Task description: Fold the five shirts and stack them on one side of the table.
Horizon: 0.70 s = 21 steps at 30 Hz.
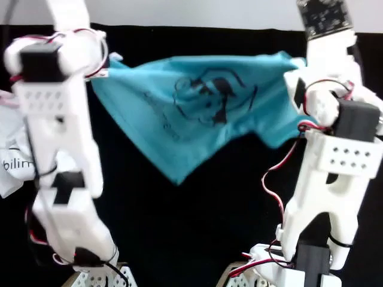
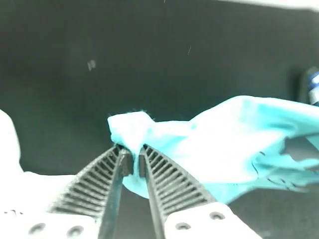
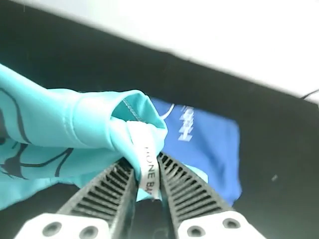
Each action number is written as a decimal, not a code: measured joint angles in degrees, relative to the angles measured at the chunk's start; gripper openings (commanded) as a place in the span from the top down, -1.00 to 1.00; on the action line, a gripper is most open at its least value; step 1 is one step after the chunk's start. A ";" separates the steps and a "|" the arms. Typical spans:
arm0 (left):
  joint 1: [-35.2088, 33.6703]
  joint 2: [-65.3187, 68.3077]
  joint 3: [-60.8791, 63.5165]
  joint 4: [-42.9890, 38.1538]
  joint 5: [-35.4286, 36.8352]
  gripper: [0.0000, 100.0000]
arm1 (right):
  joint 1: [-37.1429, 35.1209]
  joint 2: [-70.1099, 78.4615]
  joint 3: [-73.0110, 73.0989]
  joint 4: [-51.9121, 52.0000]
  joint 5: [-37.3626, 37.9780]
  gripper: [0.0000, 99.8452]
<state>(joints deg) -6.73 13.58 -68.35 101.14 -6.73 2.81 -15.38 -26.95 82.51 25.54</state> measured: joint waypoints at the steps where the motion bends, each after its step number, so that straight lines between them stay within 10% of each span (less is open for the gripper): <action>1: 0.00 -2.73 0.00 0.00 0.00 0.98 | -0.35 0.00 -1.23 0.18 0.00 0.99; 8: -0.09 -17.14 8.00 0.00 0.00 0.98 | -7.21 0.00 -3.16 14.15 -0.09 0.99; 21: -5.27 -31.30 64.09 -2.02 -4.75 0.98 | -17.76 -5.80 27.43 15.74 -9.23 0.99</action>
<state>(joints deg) -12.00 -17.71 -4.26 99.12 -11.47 -14.95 -21.19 0.48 98.24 16.31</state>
